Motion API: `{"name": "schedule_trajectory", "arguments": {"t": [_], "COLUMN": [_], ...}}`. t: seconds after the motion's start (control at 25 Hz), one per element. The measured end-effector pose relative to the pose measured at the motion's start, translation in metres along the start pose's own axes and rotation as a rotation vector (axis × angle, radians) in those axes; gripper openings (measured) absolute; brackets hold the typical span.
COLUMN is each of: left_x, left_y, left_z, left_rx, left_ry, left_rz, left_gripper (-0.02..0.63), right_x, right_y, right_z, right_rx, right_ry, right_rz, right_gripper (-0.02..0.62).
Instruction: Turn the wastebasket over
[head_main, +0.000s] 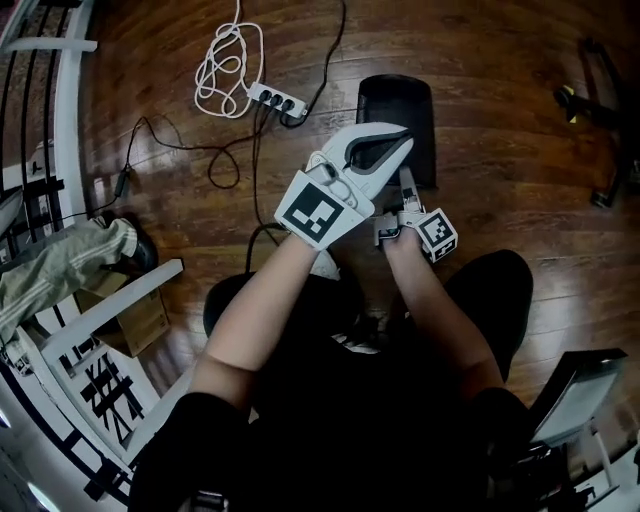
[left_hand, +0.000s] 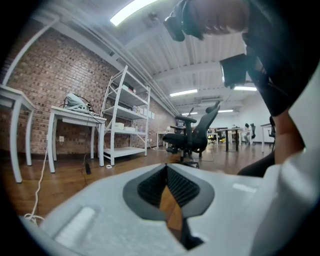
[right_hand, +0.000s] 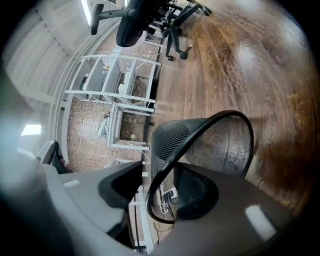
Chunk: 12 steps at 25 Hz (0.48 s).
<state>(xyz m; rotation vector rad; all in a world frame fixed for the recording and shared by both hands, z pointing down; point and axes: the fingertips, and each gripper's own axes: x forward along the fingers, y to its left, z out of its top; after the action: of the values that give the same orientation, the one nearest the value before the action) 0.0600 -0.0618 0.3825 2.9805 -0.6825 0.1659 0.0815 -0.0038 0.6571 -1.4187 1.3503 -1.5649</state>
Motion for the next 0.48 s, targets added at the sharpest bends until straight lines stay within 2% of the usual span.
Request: {"name": "schedule_trajectory", "arguments": {"t": [0.24, 0.36, 0.48], "left_x": [-0.019, -0.026, -0.028], "left_y": [0.011, 0.014, 0.016], "left_z": [0.022, 0.026, 0.033], "left_rx": [0.013, 0.005, -0.014], "left_ry": [-0.063, -0.068, -0.092], "left_rz": [0.043, 0.059, 0.078], "left_gripper": [0.002, 0.003, 0.002], "right_x": [0.015, 0.016, 0.017], "right_y": [0.001, -0.006, -0.008], "right_z": [0.007, 0.014, 0.025], "right_rx": [-0.011, -0.004, -0.009], "right_ry": [-0.032, -0.056, -0.075], "right_rz": [0.023, 0.015, 0.031], "right_gripper": [0.15, 0.079, 0.075]}}
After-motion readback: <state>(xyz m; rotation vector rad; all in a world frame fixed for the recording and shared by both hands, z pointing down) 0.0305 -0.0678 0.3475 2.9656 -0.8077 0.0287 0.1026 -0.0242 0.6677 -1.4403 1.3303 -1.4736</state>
